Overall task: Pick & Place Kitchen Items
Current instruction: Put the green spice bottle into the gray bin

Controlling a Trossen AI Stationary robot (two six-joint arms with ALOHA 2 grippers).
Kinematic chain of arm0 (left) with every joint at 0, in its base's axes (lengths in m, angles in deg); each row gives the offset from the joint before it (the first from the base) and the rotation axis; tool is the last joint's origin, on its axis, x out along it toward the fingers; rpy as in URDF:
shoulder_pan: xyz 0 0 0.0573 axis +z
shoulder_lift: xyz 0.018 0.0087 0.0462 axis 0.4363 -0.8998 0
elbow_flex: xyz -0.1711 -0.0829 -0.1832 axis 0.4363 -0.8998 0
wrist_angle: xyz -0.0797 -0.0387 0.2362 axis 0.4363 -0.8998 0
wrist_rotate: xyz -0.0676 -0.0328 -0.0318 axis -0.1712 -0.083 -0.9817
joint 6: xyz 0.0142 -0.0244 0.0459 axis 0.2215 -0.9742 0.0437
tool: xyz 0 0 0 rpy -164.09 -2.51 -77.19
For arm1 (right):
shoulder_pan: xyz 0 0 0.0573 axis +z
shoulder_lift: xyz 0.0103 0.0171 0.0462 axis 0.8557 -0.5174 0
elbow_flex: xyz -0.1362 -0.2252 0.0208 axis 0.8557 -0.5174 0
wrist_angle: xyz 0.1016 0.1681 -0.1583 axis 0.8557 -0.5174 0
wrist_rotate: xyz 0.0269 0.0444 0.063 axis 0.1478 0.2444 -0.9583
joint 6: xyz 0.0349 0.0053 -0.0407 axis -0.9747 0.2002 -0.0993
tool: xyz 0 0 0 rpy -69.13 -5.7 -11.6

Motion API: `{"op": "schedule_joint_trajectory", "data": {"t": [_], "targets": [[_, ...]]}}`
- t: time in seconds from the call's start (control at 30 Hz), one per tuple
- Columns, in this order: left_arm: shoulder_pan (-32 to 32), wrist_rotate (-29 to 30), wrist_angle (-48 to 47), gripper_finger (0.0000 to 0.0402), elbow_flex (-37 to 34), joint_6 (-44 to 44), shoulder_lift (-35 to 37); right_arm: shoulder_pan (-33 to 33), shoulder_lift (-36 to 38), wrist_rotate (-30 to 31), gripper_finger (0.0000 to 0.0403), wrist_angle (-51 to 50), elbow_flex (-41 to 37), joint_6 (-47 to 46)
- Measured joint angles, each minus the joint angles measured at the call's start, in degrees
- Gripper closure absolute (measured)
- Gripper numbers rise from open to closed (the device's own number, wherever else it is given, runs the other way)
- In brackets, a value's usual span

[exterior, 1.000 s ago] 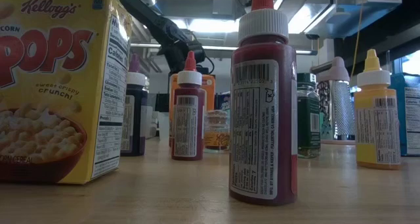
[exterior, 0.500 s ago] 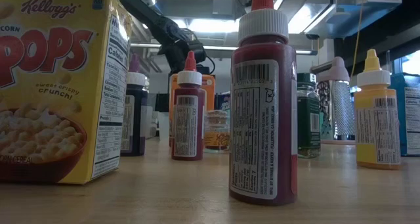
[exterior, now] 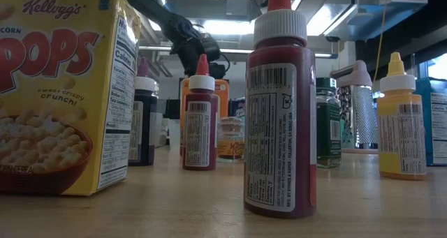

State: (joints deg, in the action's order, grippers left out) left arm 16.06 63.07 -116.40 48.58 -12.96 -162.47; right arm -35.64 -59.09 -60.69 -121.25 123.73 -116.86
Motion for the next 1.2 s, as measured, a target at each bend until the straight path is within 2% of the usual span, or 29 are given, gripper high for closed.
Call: {"op": "schedule_joint_trajectory", "data": {"t": [0.27, 0.67, 0.8, 1.0, 1.1, 1.2], "targets": [[0.0, 0.8, -0.3, 0.0249, 0.5, -1.5, 7.8, 0.0, 0.0, 0.0, 0.0208, 0.2, 0.0, 0.0], [-4.3, -8.4, -9.7, 0.0249, 0.5, -5.5, 28.5, 0.0, 0.0, -0.1, 0.0208, 3.7, 0.0, 2.3], [-8.1, -8.6, -13.3, 0.0245, 0.0, -7.0, 33.1, 0.0, 0.0, -0.4, 0.0208, 5.4, 0.0, 3.1], [-13.1, -9.3, -12.8, 0.0197, -5.6, -10.7, 36.6, 0.0, 0.0, -0.8, 0.0208, 7.4, 0.0, 4.5], [-15.2, -14.5, -12.6, 0.0169, -9.1, -11.7, 37.0, 0.0, 0.0, -0.8, 0.0208, 7.4, 0.0, 4.5], [-18.0, -15.0, -12.8, 0.0157, -12.0, -16.1, 37.1, 0.0, 0.0, -0.8, 0.0208, 7.4, 0.0, 4.5]]}}
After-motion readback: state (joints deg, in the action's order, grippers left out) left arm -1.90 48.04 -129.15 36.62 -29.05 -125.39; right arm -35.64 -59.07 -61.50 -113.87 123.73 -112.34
